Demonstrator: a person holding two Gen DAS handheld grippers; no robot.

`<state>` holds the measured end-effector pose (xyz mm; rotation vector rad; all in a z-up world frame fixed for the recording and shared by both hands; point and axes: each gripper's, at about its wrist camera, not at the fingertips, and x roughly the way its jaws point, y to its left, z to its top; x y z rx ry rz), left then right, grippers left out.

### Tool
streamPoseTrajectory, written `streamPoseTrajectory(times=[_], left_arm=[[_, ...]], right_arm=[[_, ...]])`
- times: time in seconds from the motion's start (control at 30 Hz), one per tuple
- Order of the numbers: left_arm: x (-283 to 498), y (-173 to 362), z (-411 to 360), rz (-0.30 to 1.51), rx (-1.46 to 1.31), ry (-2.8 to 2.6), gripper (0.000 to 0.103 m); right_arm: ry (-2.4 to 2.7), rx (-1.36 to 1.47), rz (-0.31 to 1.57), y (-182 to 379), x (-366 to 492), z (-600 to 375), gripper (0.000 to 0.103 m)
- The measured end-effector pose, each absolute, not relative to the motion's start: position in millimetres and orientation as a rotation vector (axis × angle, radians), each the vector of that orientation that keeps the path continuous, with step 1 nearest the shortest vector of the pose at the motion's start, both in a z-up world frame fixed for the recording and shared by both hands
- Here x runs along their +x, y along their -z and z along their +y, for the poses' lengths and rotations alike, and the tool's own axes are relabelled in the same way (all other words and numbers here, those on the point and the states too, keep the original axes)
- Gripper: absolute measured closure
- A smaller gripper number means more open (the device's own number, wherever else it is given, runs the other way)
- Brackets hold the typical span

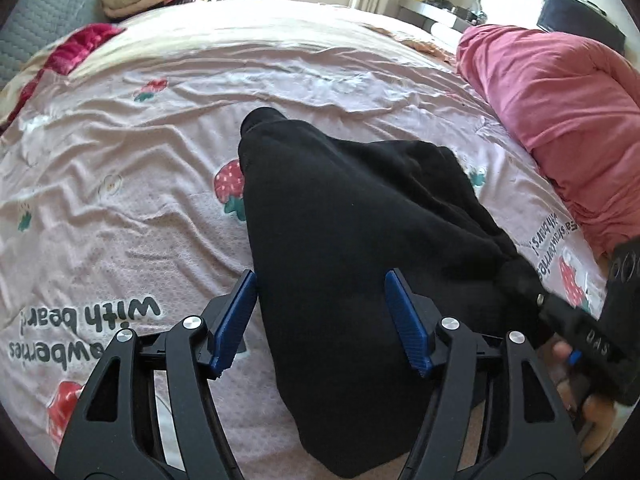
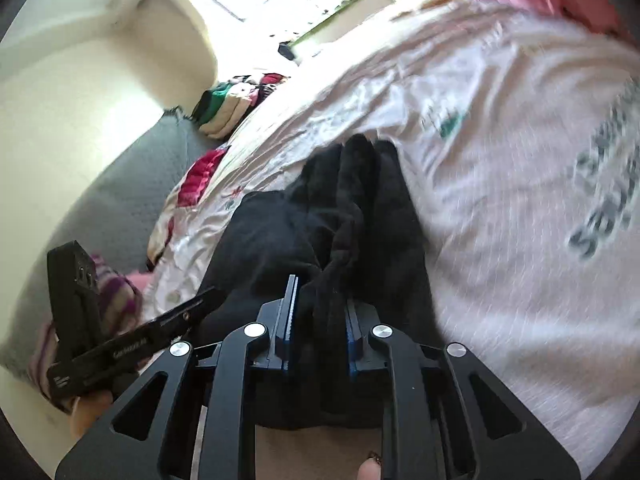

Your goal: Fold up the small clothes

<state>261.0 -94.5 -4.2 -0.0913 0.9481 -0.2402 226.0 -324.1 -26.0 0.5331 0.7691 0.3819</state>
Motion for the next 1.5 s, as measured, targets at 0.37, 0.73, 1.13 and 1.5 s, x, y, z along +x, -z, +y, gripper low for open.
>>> streamPoseTrajectory(times=[0.37,0.73,1.13,1.5], left_arm=[[245.8,3.3,-98.4,0.949,-0.093,0.251,0.043],[221.8,-9.9,-92.7,0.914,-0.108,0.245,0.042],[157.7,-46.2,-80.6,0.78,-0.121,0.263,0.016],[91.9,-33.3,-53.7,0.743,-0.09,0.251,0.01]], right_arm=[[-0.27,0.491,0.774,36.7,214.0,-332.6,0.066],[-0.208,0.361,0.672,-2.9,159.6,-337.2,0.037],[-0.199,0.204,0.461,-58.5,90.6,-319.9,0.005],[-0.187,0.147,0.42,-57.5,48.2,-311.5,0.005]])
